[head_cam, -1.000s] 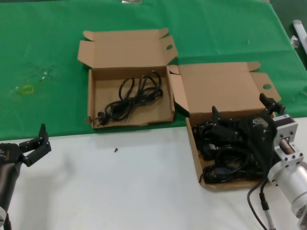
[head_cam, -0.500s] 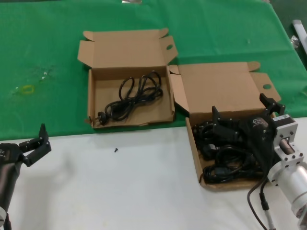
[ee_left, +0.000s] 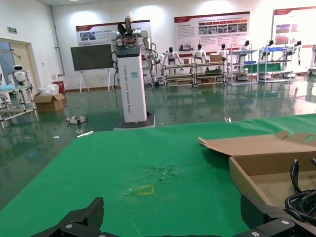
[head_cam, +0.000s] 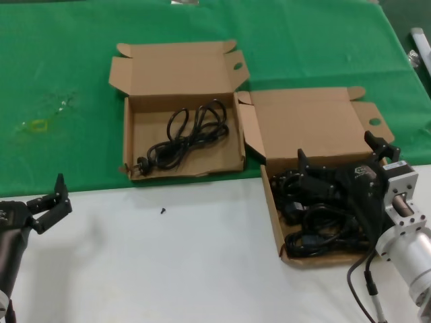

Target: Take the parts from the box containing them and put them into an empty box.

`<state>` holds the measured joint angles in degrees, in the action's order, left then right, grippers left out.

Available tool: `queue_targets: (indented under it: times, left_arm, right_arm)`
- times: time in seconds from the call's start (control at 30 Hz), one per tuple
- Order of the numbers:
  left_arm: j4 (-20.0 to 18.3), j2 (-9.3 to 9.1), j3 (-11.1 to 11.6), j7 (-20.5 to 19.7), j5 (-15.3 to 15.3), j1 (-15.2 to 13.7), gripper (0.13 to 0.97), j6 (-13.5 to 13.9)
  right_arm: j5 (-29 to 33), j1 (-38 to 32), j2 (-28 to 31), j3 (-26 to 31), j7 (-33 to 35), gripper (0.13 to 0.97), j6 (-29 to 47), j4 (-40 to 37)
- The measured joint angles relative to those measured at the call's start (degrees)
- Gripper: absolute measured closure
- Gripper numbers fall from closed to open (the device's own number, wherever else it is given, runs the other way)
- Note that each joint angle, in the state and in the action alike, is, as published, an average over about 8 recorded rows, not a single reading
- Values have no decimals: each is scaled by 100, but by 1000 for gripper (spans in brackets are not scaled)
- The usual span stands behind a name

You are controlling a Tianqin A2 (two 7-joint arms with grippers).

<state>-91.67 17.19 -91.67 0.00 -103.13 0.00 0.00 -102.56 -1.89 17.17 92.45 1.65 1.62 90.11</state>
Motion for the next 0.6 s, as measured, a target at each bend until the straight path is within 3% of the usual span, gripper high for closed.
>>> queue_targets:
  times: [0.6]
  left_arm:
    - [0,0,0,0,0,0,132,0]
  right_arm:
    - [0,0,0,0,0,129,0,0]
